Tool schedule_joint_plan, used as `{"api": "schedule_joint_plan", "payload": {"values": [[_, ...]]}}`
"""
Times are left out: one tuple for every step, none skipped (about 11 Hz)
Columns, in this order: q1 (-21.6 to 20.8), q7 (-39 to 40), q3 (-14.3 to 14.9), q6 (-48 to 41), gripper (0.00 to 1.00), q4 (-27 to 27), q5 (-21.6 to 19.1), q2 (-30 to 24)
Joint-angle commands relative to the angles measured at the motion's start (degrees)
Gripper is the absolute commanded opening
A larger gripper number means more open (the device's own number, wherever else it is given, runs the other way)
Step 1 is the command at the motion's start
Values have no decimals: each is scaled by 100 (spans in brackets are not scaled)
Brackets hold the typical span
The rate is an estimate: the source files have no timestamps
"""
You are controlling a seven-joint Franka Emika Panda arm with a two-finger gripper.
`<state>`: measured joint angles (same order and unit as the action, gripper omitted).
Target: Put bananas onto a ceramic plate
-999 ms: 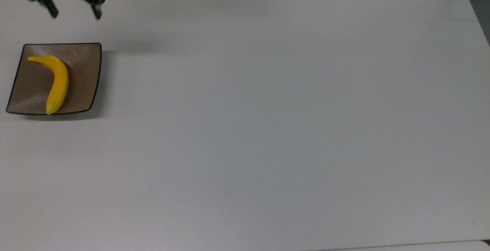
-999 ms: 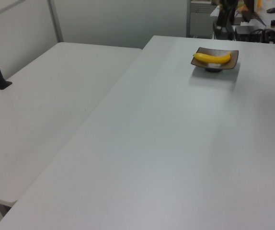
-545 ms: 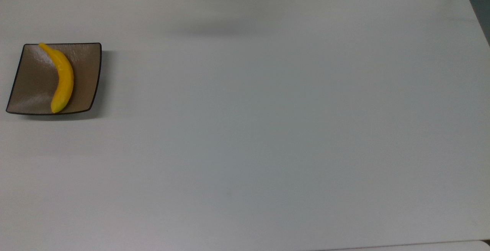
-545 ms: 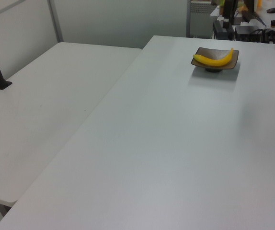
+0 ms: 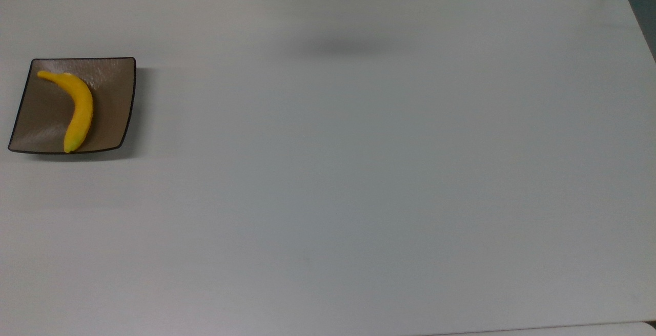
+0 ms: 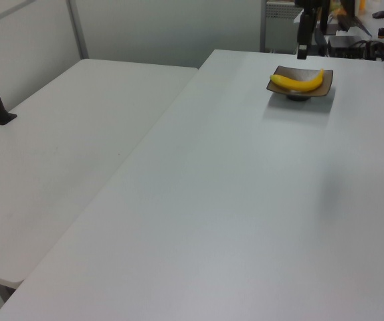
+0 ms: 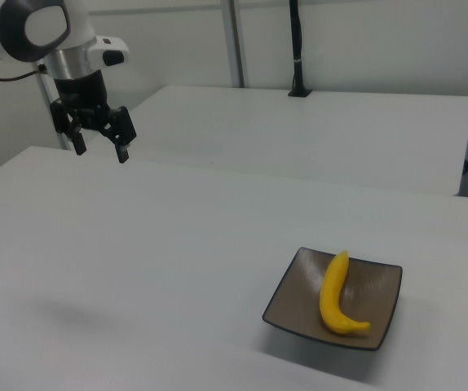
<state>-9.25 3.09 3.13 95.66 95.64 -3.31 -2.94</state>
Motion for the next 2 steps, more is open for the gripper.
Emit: {"api": "schedule_joint_plan", "payload": {"values": [[-183, 34, 170, 286, 100, 121, -64, -4], [-191, 25, 170, 277, 100, 130, -64, -4]]}}
